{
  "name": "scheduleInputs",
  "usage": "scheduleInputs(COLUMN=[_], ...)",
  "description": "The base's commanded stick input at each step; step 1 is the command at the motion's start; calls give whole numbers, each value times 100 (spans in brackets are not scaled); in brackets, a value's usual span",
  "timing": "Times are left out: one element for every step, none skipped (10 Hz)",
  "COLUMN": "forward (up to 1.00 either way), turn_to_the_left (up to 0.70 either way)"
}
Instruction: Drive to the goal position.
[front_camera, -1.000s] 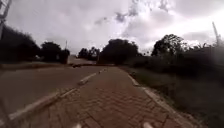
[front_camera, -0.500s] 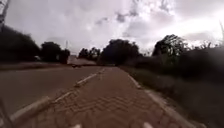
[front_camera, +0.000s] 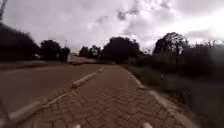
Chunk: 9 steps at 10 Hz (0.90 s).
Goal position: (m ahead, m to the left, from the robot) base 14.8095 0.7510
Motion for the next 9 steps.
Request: scheduleInputs(forward=[50, 50, 50, 50, 50, 50, 50, 50, 50], turn_to_the_left=[0, 0, -11, -33, -50, -50, 0, 0, 0])
